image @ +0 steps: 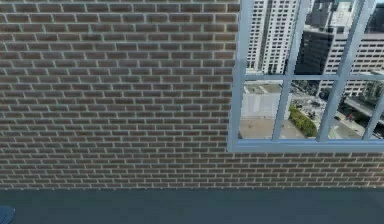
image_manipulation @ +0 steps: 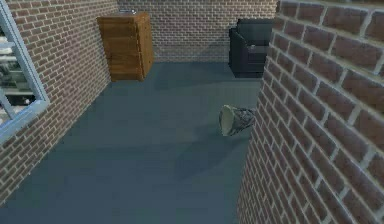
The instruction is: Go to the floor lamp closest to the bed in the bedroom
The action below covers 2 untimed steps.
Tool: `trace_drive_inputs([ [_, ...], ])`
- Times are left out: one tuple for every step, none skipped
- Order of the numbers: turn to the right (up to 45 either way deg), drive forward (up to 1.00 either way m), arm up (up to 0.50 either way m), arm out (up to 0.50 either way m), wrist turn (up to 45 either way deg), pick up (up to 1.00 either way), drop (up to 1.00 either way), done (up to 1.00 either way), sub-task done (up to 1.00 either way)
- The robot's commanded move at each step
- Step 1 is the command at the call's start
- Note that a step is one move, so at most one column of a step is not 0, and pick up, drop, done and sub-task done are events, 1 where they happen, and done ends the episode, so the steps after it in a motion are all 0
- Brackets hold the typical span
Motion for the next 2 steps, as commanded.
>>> trace_drive_inputs([
  [0.0, 0.2, 0.0, 0.0, 0.0, 0.0, 0.0, 0.0, 0.0],
  [-45.0, 0.0, 0.0, 0.0, 0.0, 0.0, 0.0, 0.0, 0.0],
])
